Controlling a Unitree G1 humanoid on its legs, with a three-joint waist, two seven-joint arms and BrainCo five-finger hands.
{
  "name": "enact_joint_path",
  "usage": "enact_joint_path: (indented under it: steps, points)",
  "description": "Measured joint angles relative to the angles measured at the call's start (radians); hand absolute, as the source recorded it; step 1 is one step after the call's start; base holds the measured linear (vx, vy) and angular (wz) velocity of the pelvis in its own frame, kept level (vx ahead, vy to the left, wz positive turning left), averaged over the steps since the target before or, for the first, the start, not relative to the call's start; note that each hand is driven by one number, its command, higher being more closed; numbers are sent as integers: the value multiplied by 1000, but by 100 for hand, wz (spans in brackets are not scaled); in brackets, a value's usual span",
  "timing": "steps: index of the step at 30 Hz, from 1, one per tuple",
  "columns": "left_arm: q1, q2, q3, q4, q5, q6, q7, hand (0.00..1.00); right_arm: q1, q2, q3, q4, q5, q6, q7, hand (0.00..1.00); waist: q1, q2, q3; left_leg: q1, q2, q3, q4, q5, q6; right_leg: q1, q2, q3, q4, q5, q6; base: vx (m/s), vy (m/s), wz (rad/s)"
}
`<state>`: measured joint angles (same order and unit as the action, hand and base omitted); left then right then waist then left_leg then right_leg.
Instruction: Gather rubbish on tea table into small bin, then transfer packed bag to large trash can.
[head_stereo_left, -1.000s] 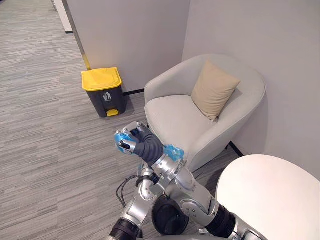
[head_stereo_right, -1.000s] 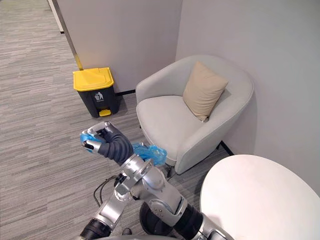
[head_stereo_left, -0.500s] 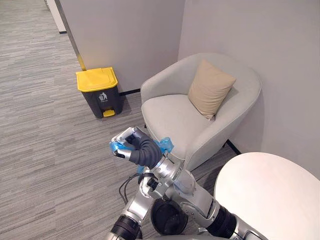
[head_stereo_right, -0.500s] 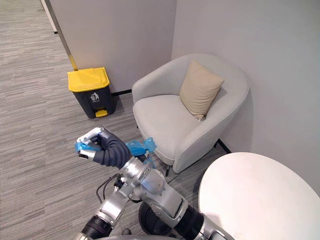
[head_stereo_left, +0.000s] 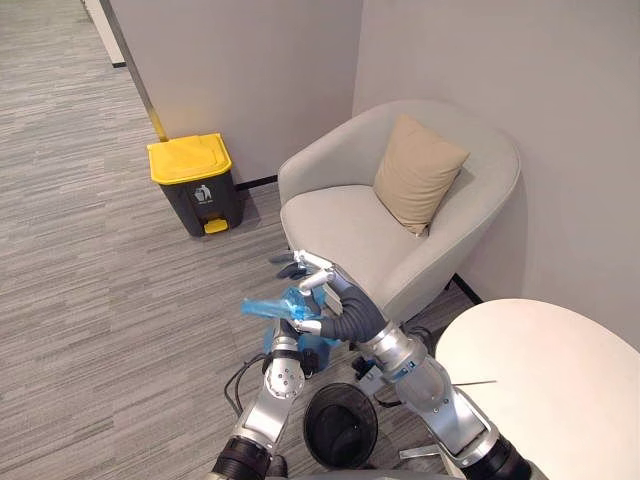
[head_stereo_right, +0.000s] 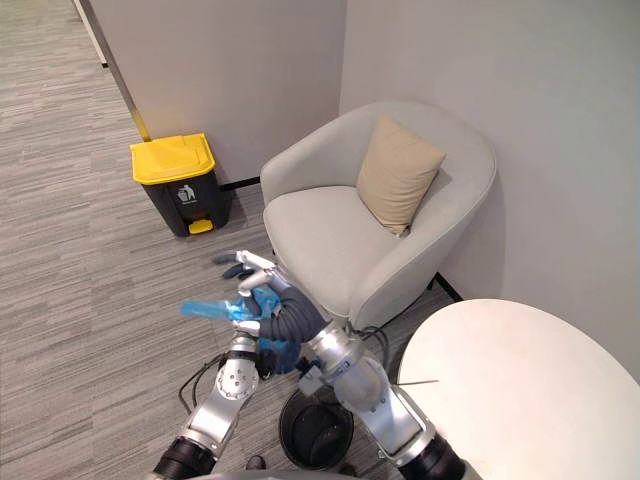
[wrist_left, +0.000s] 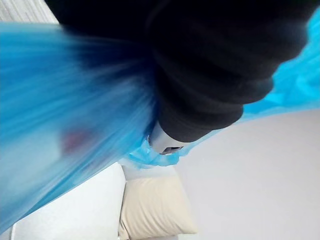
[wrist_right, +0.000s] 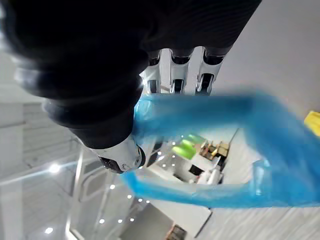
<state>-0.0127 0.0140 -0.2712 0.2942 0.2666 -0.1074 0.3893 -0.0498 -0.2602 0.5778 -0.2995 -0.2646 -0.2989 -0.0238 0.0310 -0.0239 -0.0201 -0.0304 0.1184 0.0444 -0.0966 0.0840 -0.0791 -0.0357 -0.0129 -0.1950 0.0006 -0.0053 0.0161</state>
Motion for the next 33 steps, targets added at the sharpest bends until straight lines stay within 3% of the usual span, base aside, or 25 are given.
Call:
enact_joint_path:
  steps: [9,16,18,26,33]
  points:
    - [35,3,73,14,-41,-7,-18,100,73,-67,-63,1,-220,0,-38,0,-13,12,10,1,-1,1,0,0,0,-1,4,2,5,0,1,0,0,0]
    - [67,10,121,22,-67,-15,-19,100,171,-58,-183,68,-256,2,-69,0,-14,22,17,2,2,2,0,0,0,-1,7,5,6,0,1,0,0,0]
    - [82,12,128,43,-78,-18,-19,100,200,-29,-235,109,-229,2,-74,0,-15,26,20,2,4,2,0,0,0,-1,8,5,6,0,1,0,0,0]
    - [162,41,216,108,-78,-24,-84,100,250,127,-491,418,73,43,-76,0,-16,36,30,-1,3,1,0,-3,-3,-3,9,4,2,-1,1,0,0,0]
    - [194,61,245,190,-81,-34,-132,100,238,175,-554,678,151,63,-67,0,-15,35,30,-5,2,-2,0,-5,-6,-3,9,0,-4,-1,1,0,0,0]
